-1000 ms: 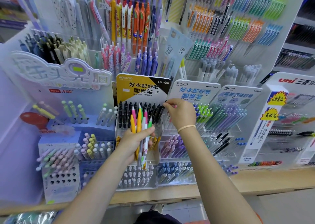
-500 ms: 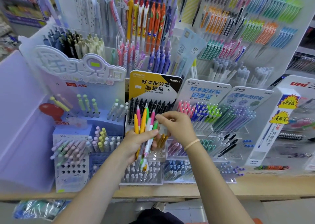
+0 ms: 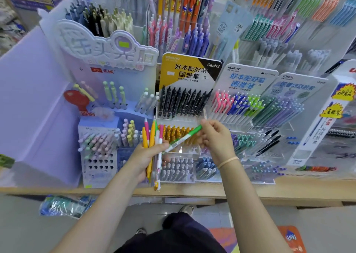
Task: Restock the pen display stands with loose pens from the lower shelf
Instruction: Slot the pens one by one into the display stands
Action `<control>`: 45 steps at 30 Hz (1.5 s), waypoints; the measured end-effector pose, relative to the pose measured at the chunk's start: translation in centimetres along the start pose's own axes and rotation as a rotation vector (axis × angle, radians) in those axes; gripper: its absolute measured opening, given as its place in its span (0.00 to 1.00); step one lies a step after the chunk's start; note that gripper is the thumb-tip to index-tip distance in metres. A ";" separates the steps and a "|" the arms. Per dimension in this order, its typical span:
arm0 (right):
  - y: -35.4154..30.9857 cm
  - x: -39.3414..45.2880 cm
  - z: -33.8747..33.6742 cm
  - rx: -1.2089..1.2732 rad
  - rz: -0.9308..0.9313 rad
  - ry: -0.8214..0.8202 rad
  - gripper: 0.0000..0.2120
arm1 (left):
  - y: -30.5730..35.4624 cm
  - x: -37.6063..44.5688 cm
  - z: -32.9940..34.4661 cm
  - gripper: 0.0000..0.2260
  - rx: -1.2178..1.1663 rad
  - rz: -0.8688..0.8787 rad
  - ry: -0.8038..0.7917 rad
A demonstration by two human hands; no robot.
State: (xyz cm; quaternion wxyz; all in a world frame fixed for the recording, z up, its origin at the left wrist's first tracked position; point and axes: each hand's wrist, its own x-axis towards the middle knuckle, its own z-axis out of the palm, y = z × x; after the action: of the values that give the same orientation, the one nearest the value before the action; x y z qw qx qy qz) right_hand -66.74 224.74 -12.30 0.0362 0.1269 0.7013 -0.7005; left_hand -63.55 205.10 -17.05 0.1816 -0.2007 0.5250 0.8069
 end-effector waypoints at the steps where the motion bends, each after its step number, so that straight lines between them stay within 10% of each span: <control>1: 0.2 -0.4 0.0 0.028 -0.003 0.022 0.08 | -0.1 -0.3 -0.4 0.04 -0.016 0.004 0.044; 15: 2.8 -4.4 0.5 -0.063 0.195 -0.427 0.06 | 1.0 -1.0 0.5 0.07 -0.214 0.153 0.090; 25: -0.9 -0.8 -6.5 -0.019 -0.048 -0.239 0.09 | -0.3 0.6 9.4 0.11 0.082 0.148 -0.139; 33: -3.0 3.9 -24.3 0.090 -0.147 -0.076 0.06 | -4.5 3.3 28.3 0.09 0.253 0.154 -0.259; 45: -7.4 10.7 -54.1 0.041 -0.402 0.106 0.04 | -13.2 7.2 53.7 0.01 0.185 0.164 -0.041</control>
State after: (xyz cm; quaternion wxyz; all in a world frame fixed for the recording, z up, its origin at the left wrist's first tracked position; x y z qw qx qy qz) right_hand -71.85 279.81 -6.69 -0.1439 0.0216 0.6991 -0.7001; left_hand -70.20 260.21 -11.23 0.1436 -0.1229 0.6080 0.7711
